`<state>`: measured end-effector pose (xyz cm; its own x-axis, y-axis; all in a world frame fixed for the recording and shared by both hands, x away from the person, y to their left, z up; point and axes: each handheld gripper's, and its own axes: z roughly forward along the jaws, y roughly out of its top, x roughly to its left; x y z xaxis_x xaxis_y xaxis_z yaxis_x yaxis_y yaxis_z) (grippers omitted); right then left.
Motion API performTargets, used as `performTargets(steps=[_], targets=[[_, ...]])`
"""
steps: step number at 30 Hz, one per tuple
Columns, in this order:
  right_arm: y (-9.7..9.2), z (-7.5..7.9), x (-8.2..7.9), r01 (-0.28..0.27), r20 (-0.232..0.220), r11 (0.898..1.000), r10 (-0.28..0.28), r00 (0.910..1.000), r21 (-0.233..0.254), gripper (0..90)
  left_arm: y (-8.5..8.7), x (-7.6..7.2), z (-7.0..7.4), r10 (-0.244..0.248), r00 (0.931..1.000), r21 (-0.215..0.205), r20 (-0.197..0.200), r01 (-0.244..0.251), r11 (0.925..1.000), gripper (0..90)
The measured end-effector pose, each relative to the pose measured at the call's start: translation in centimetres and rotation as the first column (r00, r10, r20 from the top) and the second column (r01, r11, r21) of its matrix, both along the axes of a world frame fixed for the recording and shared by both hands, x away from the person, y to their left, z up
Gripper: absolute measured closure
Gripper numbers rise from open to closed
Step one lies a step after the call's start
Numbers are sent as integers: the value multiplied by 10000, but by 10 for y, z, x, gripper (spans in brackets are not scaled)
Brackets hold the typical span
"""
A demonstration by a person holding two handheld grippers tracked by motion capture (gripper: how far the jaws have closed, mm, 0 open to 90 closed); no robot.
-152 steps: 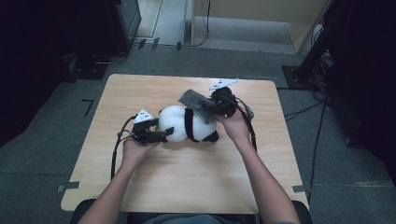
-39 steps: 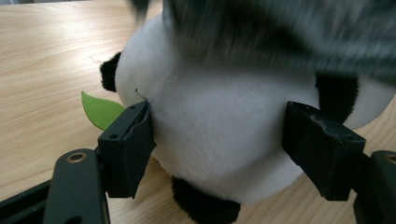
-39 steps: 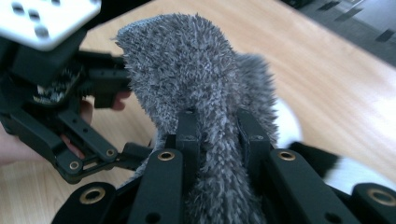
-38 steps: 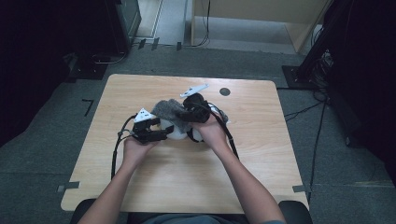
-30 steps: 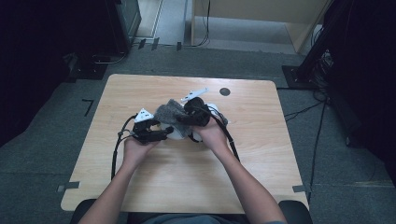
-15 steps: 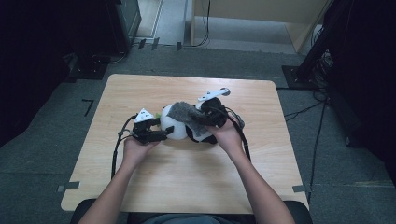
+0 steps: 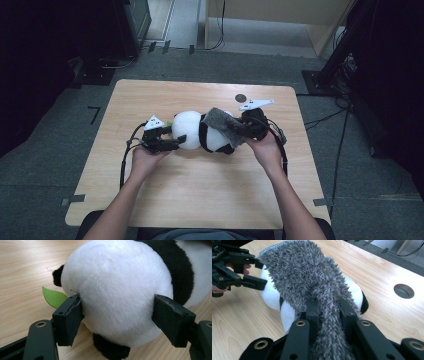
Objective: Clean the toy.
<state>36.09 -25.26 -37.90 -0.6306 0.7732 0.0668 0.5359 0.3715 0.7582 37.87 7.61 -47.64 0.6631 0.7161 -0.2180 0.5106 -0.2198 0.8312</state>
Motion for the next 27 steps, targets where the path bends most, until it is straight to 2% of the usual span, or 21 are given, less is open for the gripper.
performTargets(steps=[7,10,16,21,24,27], targets=[[-1,2,-2,-68,-147,9990,74,9999,431,755,0,0,0,-10,10000,53,4,10,10000,253],[7,9,-3,-202,75,9986,198,9998,493,754,0,-1,0,-3,10000,39,34,2,10000,253],[39,17,1,-860,354,9952,844,9958,468,754,0,-3,1,36,9999,85,105,-37,10000,254],[68,14,13,-1240,302,9910,1226,9920,508,753,0,-4,1,50,9999,166,151,-52,9998,254],[85,11,20,-1446,395,9893,1438,9888,191,752,-1,-5,1,85,9999,147,139,-87,9999,255],[100,7,27,-1577,225,9874,1574,9873,121,752,-1,-5,1,122,9998,128,164,-124,9998,255]])
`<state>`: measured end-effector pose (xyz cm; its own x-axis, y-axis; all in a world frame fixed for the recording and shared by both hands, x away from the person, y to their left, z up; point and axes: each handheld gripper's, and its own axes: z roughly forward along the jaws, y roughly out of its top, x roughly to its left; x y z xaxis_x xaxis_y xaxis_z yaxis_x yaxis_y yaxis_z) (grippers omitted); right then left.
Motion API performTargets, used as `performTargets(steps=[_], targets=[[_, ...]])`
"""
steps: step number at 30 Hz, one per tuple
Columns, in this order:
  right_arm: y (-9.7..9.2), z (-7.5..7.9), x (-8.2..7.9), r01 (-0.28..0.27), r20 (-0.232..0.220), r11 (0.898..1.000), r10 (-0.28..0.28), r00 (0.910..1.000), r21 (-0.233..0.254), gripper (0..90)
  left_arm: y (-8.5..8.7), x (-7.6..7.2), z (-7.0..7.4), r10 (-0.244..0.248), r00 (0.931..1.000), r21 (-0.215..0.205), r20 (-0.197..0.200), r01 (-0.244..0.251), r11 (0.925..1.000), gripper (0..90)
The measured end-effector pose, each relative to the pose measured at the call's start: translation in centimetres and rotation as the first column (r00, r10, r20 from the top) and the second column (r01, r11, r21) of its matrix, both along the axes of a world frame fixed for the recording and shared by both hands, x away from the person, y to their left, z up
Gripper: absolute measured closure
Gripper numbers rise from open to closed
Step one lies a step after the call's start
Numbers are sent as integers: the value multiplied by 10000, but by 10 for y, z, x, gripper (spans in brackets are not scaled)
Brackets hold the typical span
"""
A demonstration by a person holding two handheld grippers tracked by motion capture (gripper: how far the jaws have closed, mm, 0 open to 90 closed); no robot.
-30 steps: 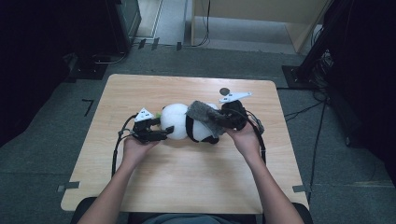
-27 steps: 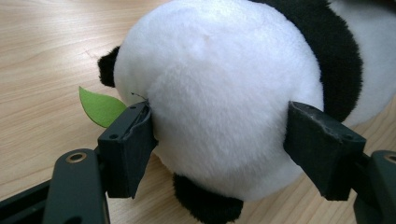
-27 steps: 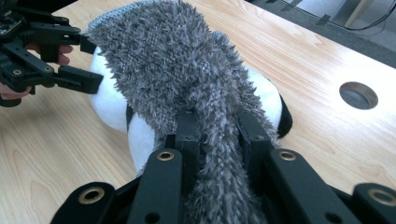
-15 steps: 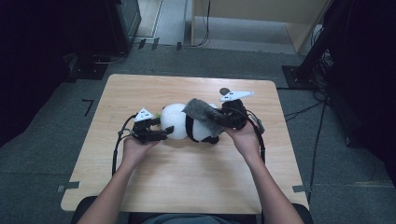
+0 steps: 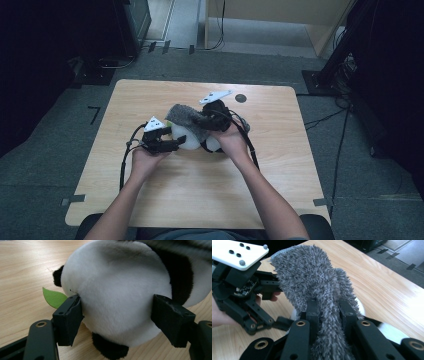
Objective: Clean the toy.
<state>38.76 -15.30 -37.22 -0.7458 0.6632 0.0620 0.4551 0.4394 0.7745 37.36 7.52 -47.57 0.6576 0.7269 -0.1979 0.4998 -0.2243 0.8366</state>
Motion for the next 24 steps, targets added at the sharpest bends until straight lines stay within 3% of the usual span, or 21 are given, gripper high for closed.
performTargets(steps=[6,9,14,24], targets=[[21,-15,6,-315,-293,9977,298,9991,-598,750,-1,0,-1,100,9999,-121,13,-100,9999,255],[21,-22,6,-358,-414,9970,330,9986,-686,748,-1,0,-1,63,10000,-76,32,-63,10000,255],[11,-20,4,-271,-460,9971,238,9987,-708,746,-1,0,-1,68,10000,-128,38,-68,9999,255],[-32,-11,-11,289,-241,9985,-301,9993,-454,746,0,1,-1,-32,10000,-66,-16,32,10000,254]])
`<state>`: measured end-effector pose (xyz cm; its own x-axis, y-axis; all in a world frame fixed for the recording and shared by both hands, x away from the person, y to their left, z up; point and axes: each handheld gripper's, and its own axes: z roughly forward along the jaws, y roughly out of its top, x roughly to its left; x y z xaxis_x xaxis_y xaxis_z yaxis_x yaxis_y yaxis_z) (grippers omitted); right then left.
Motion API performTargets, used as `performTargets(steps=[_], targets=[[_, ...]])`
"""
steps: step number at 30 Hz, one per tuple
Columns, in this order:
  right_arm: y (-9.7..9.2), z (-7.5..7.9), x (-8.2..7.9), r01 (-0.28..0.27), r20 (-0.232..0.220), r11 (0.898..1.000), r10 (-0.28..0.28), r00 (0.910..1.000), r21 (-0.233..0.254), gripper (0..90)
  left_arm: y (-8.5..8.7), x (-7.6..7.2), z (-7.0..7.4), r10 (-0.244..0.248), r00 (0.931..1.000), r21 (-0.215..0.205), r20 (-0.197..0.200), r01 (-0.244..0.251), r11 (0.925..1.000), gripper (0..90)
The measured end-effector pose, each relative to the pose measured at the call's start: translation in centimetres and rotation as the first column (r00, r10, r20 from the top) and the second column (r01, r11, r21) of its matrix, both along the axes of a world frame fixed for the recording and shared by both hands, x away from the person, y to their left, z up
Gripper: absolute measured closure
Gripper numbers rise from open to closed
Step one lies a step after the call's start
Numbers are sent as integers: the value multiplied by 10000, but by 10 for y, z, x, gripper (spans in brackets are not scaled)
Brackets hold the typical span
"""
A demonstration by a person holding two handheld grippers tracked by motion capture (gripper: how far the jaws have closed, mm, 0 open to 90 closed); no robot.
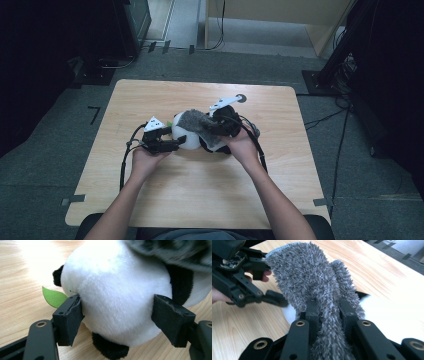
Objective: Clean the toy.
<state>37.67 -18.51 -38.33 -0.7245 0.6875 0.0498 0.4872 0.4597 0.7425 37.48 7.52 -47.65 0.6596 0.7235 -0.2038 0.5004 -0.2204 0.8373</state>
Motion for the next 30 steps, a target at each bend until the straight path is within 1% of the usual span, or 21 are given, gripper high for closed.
performTargets(steps=[4,8,11,13,16,17,18,21,23,25,26,27,30], targets=[[-18,5,-8,268,137,9996,-269,9995,28,746,1,1,0,-65,10000,-49,-62,65,10000,254],[-41,8,-14,691,267,9976,-692,9972,26,745,1,2,0,-130,9997,-112,-207,128,9999,255],[-58,7,-17,1068,204,9942,-1070,9940,128,746,1,3,0,-149,9998,-101,-156,148,9998,255],[-67,6,-19,1270,122,9915,-1274,9918,287,746,1,3,0,-169,9997,-104,-151,167,9998,255],[-74,4,-20,1341,98,9905,-1345,9909,307,746,1,4,-1,-207,9996,-170,-211,203,9996,255],[-74,3,-20,1403,12,9896,-1404,9901,324,746,1,4,-1,-206,9995,-173,-221,202,9996,255],[-75,2,-19,1401,19,9896,-1402,9901,335,746,1,4,-1,-205,9996,-155,-214,202,9997,254],[-79,6,-19,1579,281,9862,-1594,9868,496,747,2,4,-1,-222,9995,-96,-228,220,9997,255],[-83,9,-18,1770,403,9826,-1794,9829,567,747,2,4,-1,-214,9996,-81,-194,212,9997,254],[-91,12,-14,2105,607,9765,-2131,9751,464,747,1,4,-1,-197,9997,-63,-166,196,9998,255],[-94,12,-12,2255,619,9732,-2280,9717,446,747,1,4,-1,-182,9997,-75,-155,181,9998,255],[-98,11,-9,2410,615,9693,-2438,9679,494,747,1,3,-1,-178,9997,-74,-164,177,9998,255],[-109,7,0,2844,301,9547,-2878,9572,876,747,1,4,-1,-191,9997,-59,-170,190,9998,255]])
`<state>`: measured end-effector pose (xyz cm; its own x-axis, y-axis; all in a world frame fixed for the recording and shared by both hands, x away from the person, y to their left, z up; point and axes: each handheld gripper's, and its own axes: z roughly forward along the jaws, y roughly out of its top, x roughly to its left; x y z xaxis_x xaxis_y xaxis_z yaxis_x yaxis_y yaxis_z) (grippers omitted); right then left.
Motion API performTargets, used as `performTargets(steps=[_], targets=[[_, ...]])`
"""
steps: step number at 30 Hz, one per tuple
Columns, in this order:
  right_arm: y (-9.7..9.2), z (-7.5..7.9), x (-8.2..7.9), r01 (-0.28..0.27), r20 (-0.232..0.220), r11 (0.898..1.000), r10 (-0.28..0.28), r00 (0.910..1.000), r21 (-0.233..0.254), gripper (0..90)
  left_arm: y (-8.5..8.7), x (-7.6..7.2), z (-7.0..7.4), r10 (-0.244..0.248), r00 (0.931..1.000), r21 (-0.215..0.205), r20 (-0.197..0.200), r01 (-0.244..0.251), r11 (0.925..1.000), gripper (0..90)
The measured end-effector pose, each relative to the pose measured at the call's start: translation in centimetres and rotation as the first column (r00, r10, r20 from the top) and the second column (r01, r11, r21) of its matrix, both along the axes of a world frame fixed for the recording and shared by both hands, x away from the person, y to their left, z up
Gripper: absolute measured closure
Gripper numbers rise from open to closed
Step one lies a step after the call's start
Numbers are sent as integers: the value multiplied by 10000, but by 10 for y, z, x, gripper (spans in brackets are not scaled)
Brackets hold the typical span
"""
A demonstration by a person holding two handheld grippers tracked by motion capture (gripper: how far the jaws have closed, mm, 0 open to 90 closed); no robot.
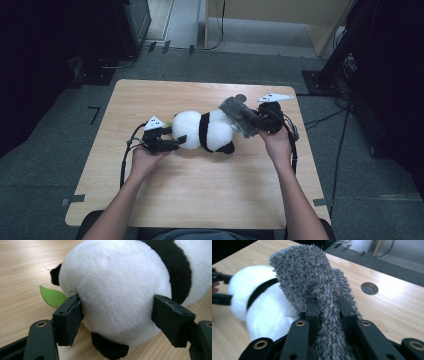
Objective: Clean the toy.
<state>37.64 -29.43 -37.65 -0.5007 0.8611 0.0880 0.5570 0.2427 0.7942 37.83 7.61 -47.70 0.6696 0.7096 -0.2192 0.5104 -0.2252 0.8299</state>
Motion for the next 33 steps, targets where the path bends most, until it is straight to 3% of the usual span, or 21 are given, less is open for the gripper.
performTargets(steps=[3,8,15,25,33], targets=[[-3,-8,7,217,-175,9997,-215,9996,107,747,0,0,0,-1,10000,13,7,1,10000,255],[6,-23,11,109,-372,9998,-103,9993,157,744,-1,-1,1,16,10000,90,65,-17,10000,257],[10,-38,10,16,-611,9994,5,9981,341,742,-1,1,-1,-103,9998,-78,-162,101,9999,257],[7,-61,3,75,-822,9974,-16,9966,720,744,0,2,-3,-171,9997,-206,-188,167,9996,253],[8,-83,2,-37,-1425,9993,88,9898,365,744,0,2,-3,-179,9998,-116,-110,177,9998,252]])
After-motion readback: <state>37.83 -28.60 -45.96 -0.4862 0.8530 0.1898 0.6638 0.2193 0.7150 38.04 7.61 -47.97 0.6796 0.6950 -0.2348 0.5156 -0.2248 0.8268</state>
